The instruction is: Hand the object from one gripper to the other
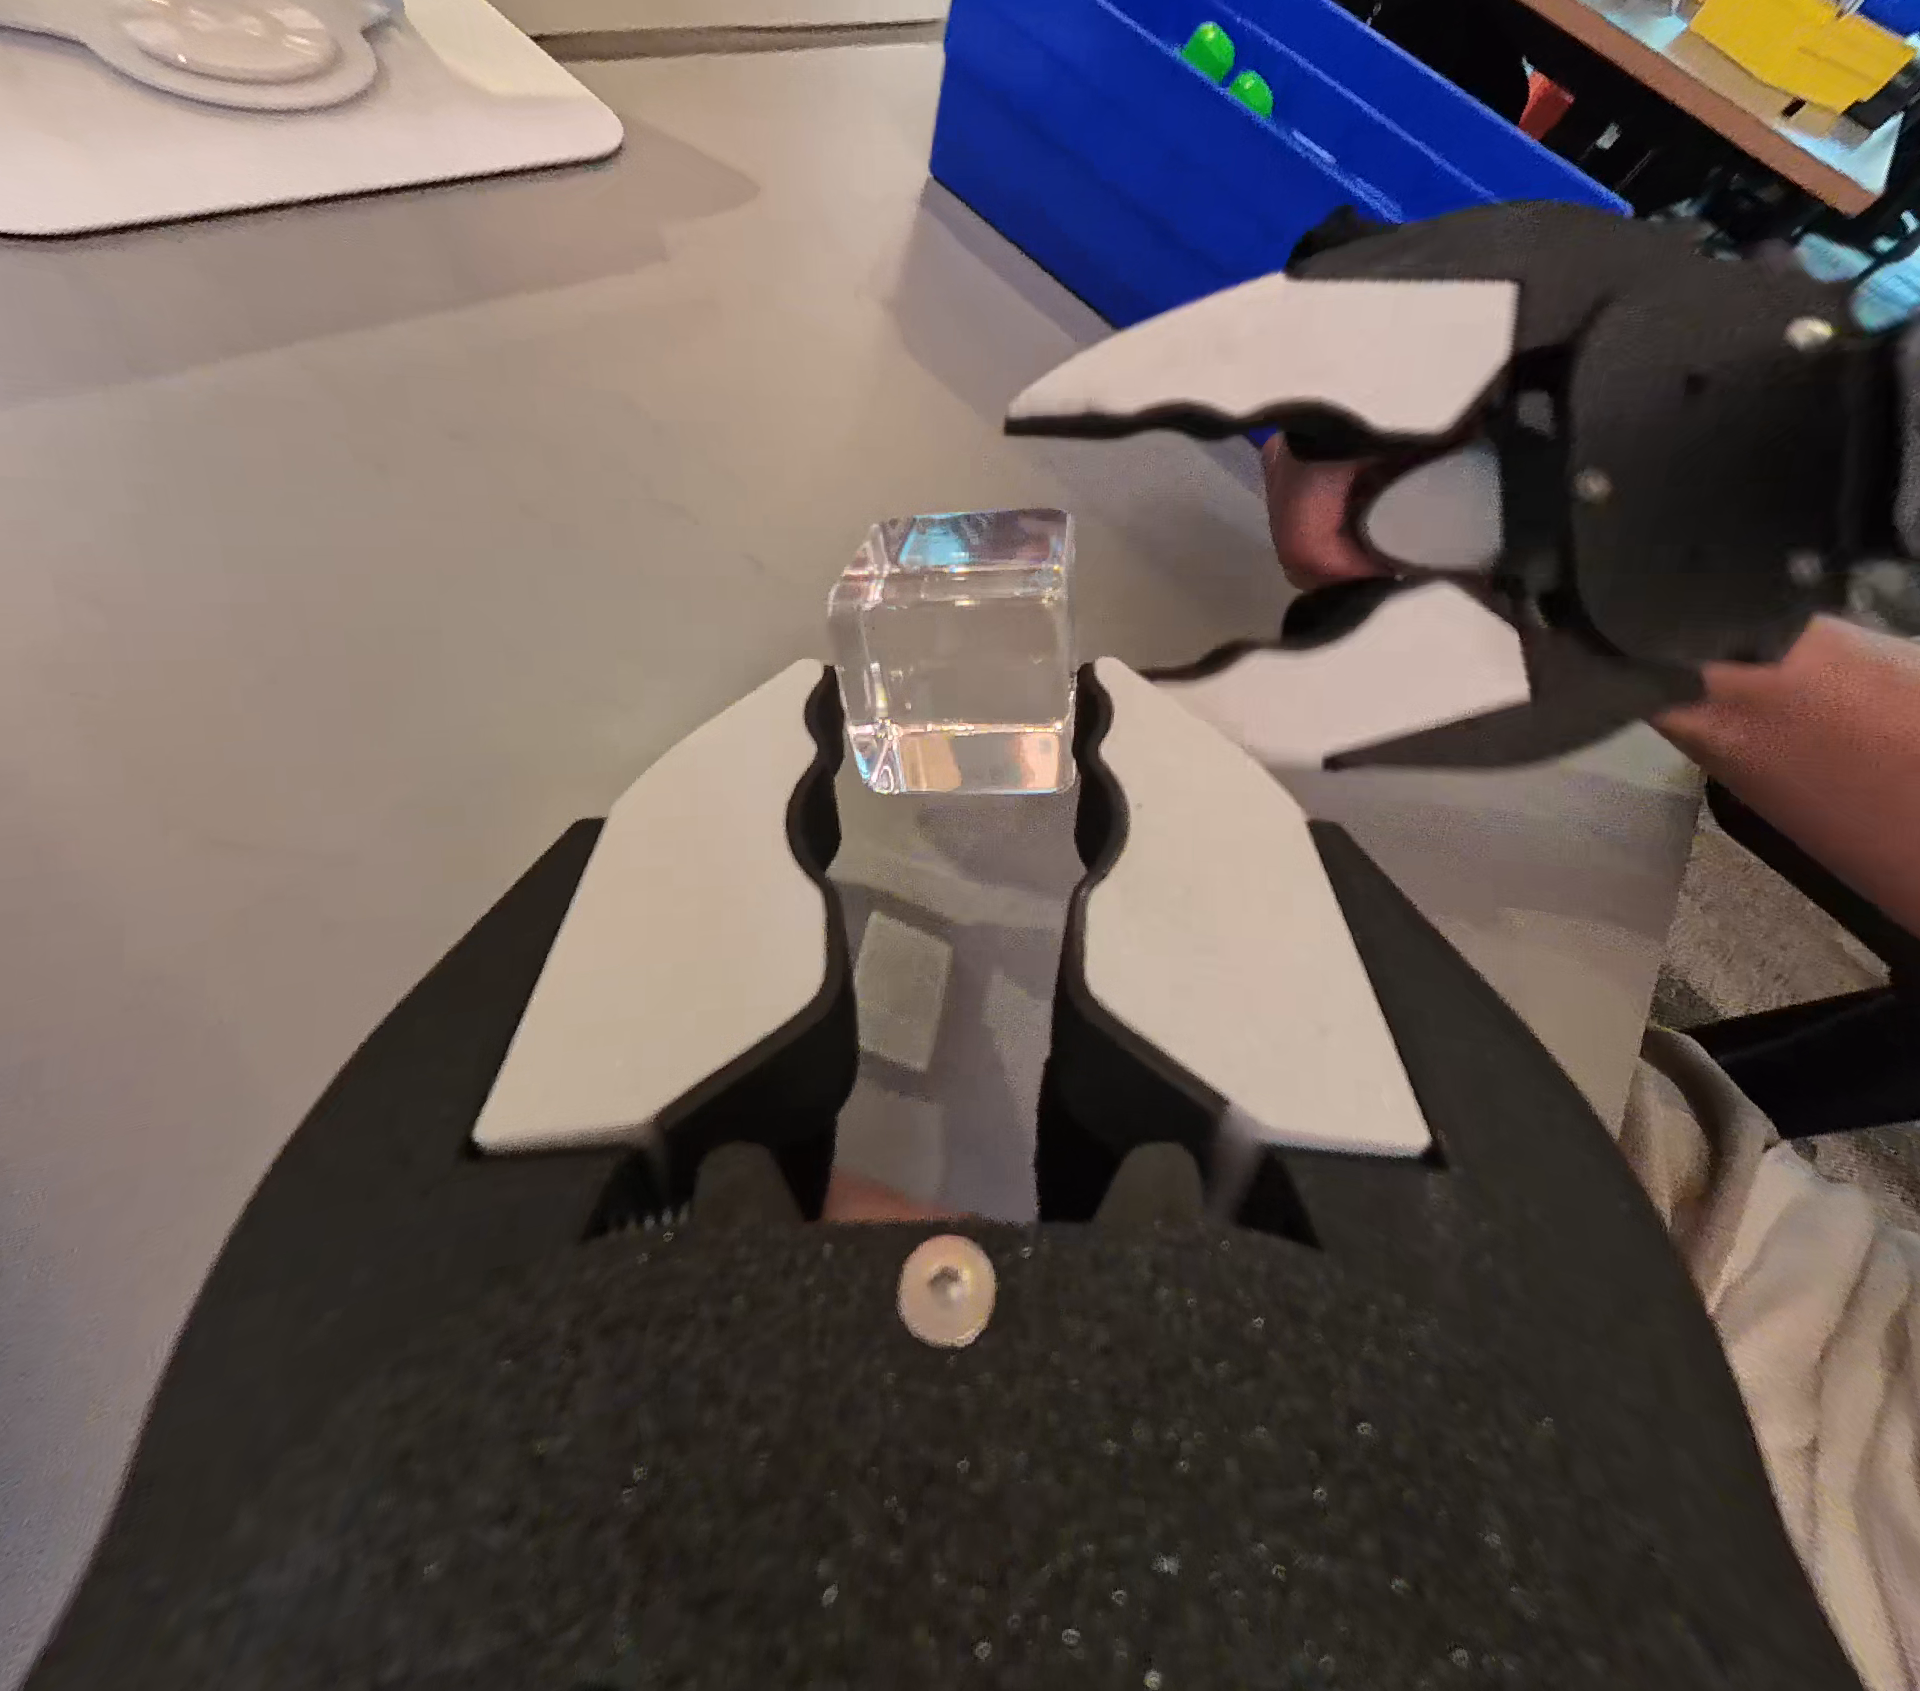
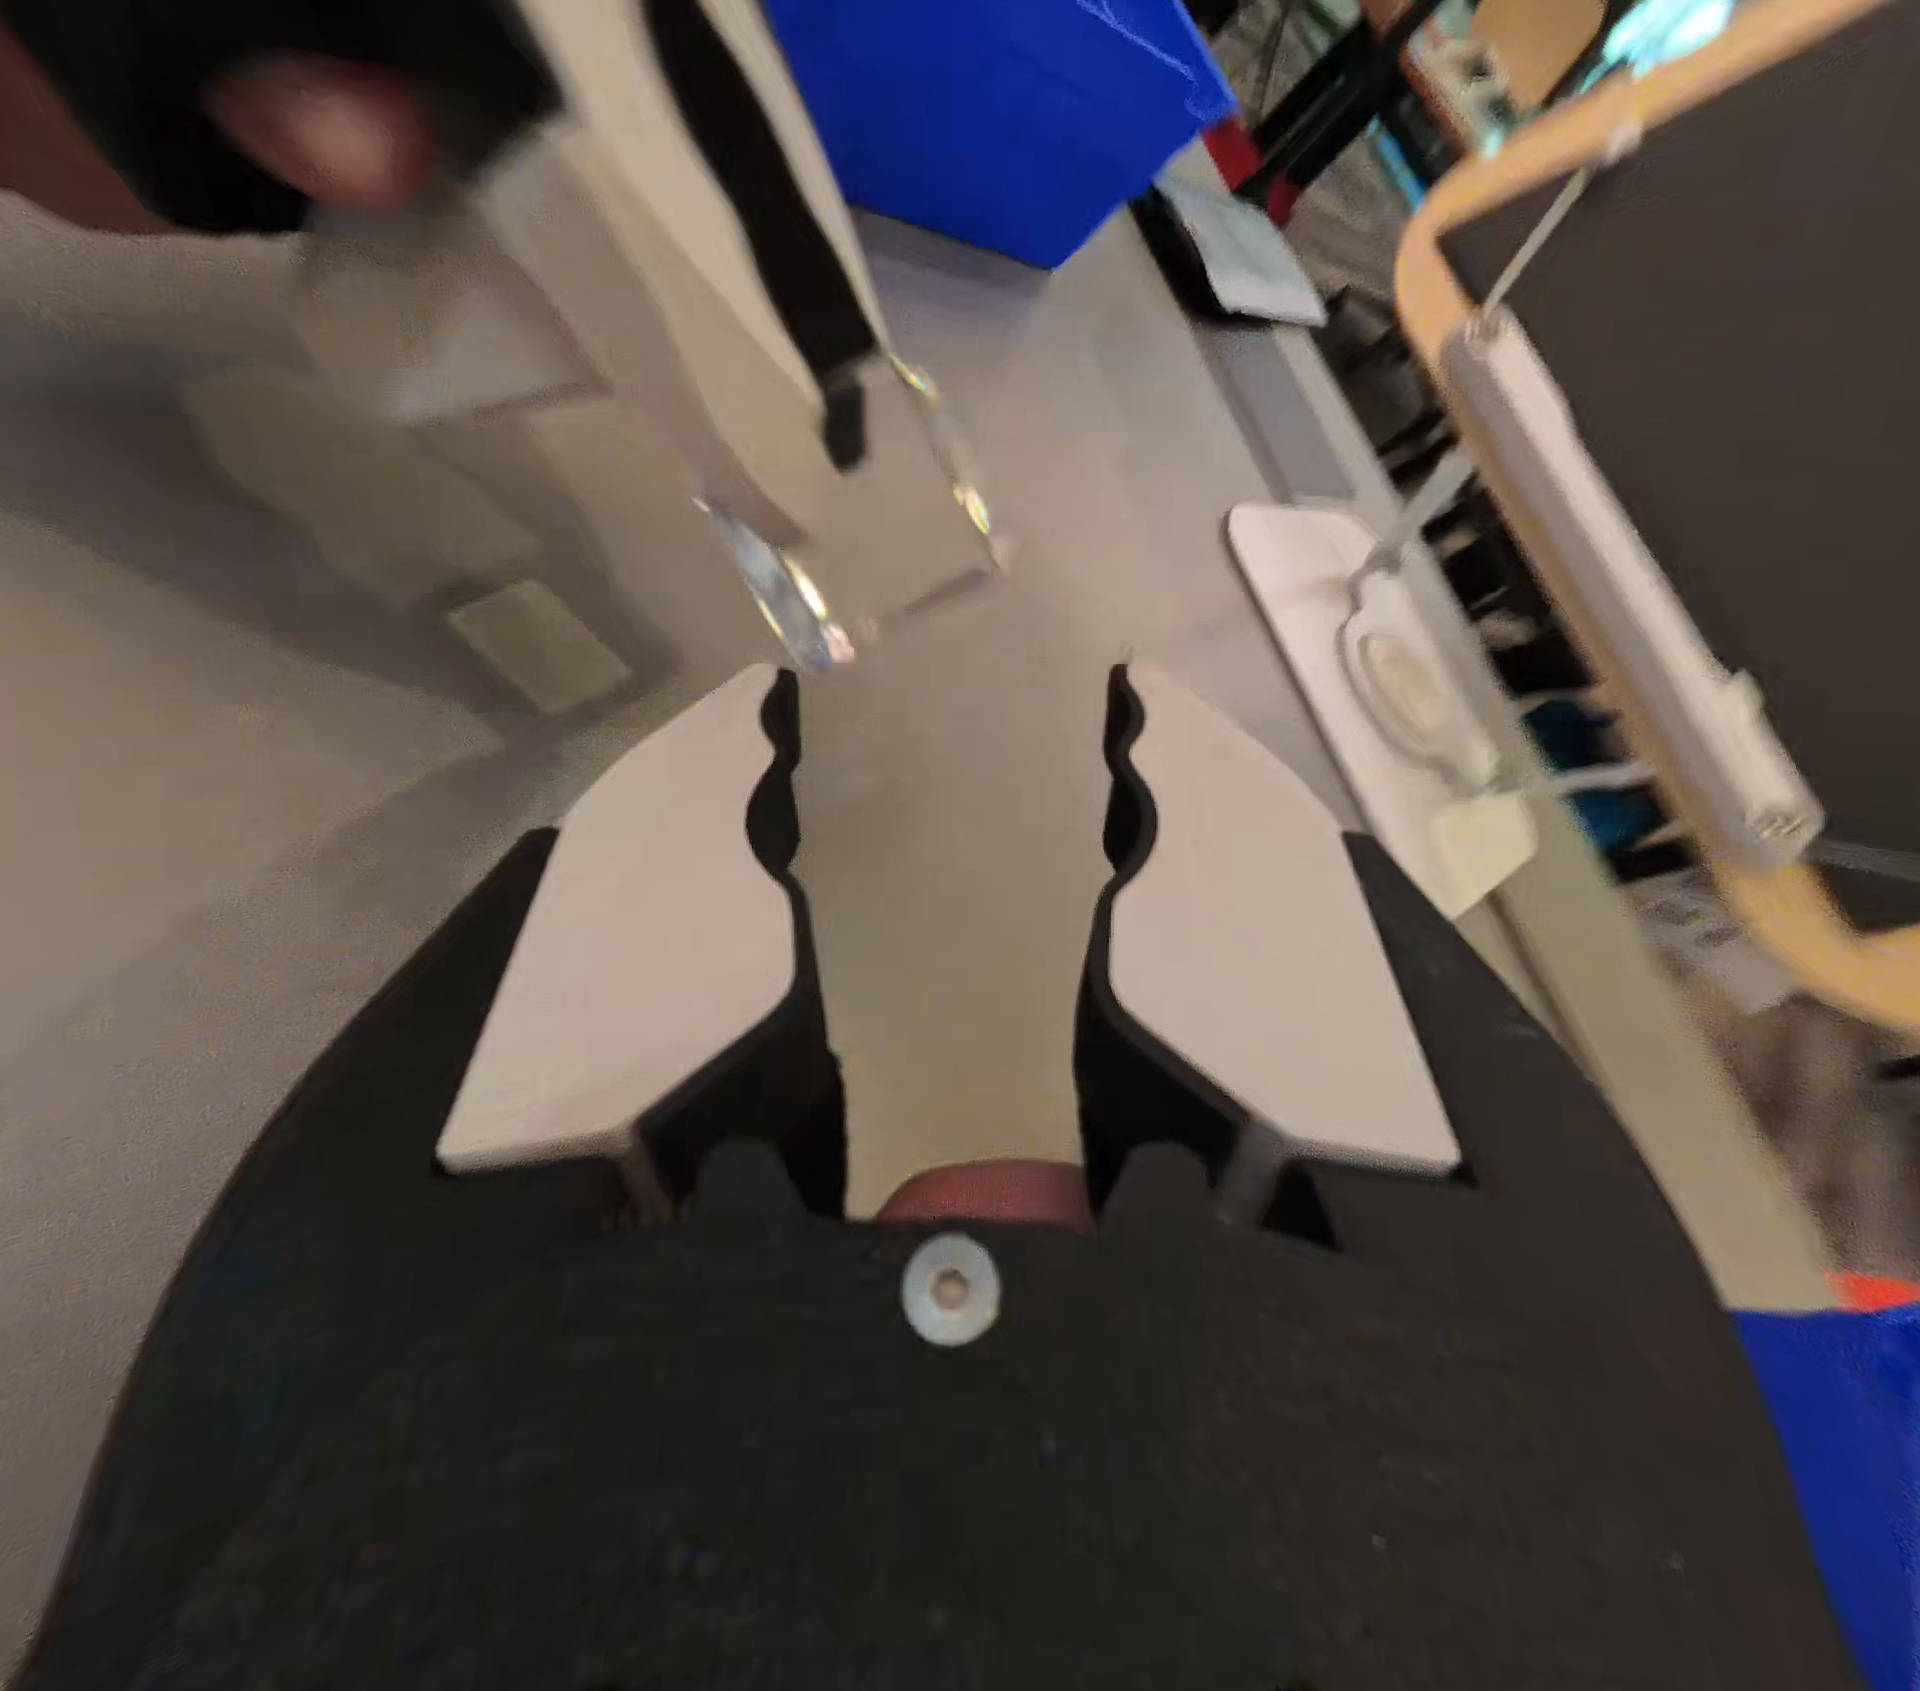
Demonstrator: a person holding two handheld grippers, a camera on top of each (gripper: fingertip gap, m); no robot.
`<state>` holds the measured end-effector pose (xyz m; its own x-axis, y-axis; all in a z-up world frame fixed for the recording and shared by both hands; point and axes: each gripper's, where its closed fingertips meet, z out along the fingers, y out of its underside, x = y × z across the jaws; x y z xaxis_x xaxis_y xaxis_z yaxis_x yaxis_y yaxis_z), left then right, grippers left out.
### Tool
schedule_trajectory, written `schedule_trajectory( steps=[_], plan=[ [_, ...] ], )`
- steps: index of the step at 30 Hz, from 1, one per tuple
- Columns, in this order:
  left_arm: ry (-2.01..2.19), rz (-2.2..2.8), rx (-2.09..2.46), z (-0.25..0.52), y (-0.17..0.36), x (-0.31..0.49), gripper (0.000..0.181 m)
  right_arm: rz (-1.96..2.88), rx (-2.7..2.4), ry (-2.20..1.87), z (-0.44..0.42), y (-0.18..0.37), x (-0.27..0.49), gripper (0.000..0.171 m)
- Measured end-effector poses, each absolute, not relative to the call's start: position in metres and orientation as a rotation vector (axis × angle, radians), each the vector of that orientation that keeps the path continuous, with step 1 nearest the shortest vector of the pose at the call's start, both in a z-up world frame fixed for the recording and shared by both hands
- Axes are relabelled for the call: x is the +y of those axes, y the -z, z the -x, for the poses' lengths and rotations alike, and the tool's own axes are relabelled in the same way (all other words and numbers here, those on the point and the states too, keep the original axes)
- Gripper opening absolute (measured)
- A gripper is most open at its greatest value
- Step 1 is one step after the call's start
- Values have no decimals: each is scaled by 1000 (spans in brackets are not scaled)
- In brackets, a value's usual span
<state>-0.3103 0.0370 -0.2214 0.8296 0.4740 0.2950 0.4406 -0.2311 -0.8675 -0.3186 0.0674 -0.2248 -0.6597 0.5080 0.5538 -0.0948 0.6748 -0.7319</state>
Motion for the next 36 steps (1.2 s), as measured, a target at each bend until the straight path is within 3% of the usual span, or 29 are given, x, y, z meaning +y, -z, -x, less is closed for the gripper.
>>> schedule_trajectory(
  steps=[5,10,12,16,19,22,28,30,36],
  plan=[
    [44,1750,-643,315,206,33,42,795,-2276,-1514,322,232,79,59],
    [188,1654,-509,297,189,39,42,1058,-2264,-2397,300,195,69,72],
    [232,1640,-485,290,186,43,42,1030,-2209,-2553,297,182,69,77],
    [274,1662,-470,279,189,53,42,970,-2255,-2547,290,182,59,77],
    [288,1649,-486,276,188,57,42,943,-2284,-2519,287,184,54,65],
    [258,1663,-504,279,191,58,42,910,-2293,-2510,285,184,53,42],
    [162,1650,-488,278,185,58,43,877,-2278,-2483,287,177,53,42],
    [92,1657,-488,282,184,55,51,907,-2269,-2382,294,180,60,43],
    [-70,1748,-629,312,206,39,49,963,-2091,-1867,327,154,113,41]
  ],
)
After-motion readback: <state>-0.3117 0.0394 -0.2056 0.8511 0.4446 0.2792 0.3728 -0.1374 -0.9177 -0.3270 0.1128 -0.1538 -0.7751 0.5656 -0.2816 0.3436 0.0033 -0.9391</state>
